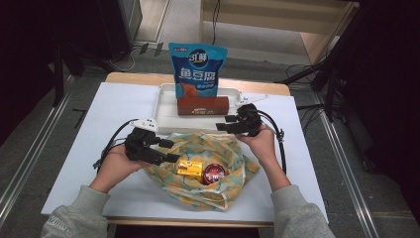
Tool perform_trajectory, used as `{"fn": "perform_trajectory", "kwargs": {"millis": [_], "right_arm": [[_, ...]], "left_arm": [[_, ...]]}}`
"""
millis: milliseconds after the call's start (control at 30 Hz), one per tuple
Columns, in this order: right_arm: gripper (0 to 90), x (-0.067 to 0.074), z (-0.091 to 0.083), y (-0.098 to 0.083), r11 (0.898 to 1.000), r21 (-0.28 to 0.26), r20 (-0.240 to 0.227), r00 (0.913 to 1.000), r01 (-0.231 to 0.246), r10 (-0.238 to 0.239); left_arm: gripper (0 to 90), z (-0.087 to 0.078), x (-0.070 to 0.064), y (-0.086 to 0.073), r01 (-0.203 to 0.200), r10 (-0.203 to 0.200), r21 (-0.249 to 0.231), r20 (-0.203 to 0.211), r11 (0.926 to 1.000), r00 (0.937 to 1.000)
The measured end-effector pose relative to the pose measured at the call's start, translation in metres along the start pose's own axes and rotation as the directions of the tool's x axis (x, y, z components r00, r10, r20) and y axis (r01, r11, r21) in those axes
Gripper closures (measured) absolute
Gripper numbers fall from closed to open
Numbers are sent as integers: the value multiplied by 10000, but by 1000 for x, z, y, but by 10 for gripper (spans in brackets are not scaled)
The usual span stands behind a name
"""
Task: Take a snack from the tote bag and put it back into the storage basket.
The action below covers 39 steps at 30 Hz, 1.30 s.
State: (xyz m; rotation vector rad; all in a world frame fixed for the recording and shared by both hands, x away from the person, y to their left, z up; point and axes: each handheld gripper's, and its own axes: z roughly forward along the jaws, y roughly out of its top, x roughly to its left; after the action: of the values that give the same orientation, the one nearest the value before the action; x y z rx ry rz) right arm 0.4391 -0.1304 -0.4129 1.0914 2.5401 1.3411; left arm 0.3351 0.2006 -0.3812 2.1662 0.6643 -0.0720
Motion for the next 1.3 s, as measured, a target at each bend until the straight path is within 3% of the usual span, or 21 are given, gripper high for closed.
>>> {"fn": "perform_trajectory", "kwargs": {"millis": [567, 767, 1033, 1300], "right_arm": [[419, -5, -3, -5, 9999, -51, 113, 9999, -121, 121], [417, -6, -3, -6, 9998, -30, 47, 9998, -214, 214], [417, -7, -2, -6, 9997, -50, 47, 9997, -225, 225], [411, -8, -4, -7, 9994, -201, 47, 9996, -273, 274]], "left_arm": [[373, 5, -23, 9, -604, 602, 58, 288, 9982, 9978], [373, 14, -29, 9, -609, 596, 196, 593, 9980, 9965], [372, 26, -36, 7, -1036, 989, 502, 894, 9933, 9911], [366, 36, -36, 3, -1157, 1096, 644, 912, 9912, 9898]]}}
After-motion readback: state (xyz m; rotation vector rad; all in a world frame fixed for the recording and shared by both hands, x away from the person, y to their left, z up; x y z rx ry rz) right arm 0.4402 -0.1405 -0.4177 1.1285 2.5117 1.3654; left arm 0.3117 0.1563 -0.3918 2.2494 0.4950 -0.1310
